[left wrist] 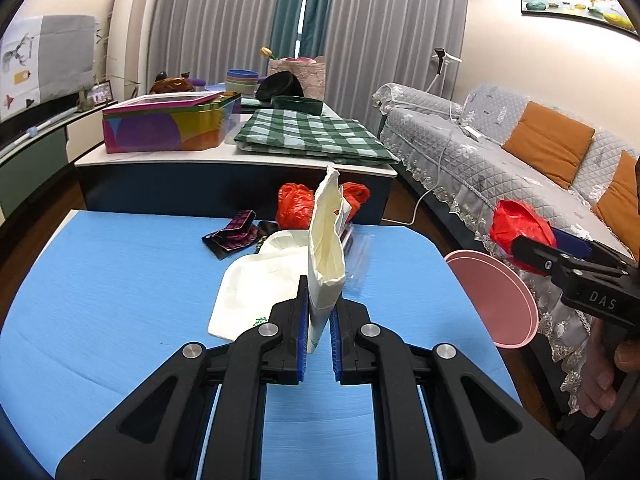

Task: Collect trash
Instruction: 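Carry the paper bag with the left tool while the right tool carries the red bag to the bin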

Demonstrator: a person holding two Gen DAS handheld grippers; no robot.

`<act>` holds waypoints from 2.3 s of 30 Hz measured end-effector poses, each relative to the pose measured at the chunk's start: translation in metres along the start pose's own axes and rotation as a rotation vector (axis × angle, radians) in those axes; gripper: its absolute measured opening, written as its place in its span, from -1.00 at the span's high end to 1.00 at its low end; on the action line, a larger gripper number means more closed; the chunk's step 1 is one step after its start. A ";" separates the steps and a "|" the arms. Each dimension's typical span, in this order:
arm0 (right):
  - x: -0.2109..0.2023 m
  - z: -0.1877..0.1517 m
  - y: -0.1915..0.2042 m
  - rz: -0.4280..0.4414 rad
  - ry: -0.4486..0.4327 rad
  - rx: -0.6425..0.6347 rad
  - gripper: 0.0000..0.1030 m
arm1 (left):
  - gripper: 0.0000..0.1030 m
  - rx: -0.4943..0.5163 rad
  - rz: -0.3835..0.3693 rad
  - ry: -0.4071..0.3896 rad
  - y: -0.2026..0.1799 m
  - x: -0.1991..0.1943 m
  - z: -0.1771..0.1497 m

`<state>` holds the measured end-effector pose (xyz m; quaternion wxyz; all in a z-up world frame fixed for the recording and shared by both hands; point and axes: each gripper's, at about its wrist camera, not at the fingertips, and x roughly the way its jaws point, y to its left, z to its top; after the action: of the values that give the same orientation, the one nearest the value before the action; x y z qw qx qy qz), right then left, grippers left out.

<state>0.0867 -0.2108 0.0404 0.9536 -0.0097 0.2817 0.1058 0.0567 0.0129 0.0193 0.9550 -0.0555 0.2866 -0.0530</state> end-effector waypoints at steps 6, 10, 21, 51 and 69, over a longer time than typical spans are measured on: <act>-0.003 -0.002 -0.008 -0.009 -0.012 0.002 -0.55 | 0.82 0.010 -0.003 0.006 -0.011 0.004 -0.005; -0.002 -0.004 -0.015 -0.020 -0.013 0.004 -0.55 | 0.82 0.013 -0.009 0.004 -0.017 0.008 -0.005; -0.005 -0.003 -0.028 -0.047 -0.026 0.017 -0.55 | 0.82 0.038 -0.037 0.008 -0.036 0.013 -0.008; -0.025 0.023 -0.100 -0.181 -0.103 0.118 -0.55 | 0.82 0.076 -0.147 0.014 -0.099 0.026 0.023; -0.026 0.030 -0.176 -0.290 -0.100 0.194 -0.55 | 0.82 0.115 -0.308 0.053 -0.183 0.075 0.052</act>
<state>0.1181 -0.3852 0.0727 0.9681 0.0473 0.2384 -0.0602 0.1356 -0.1738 0.0469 0.9292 -0.0428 0.2962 -0.2166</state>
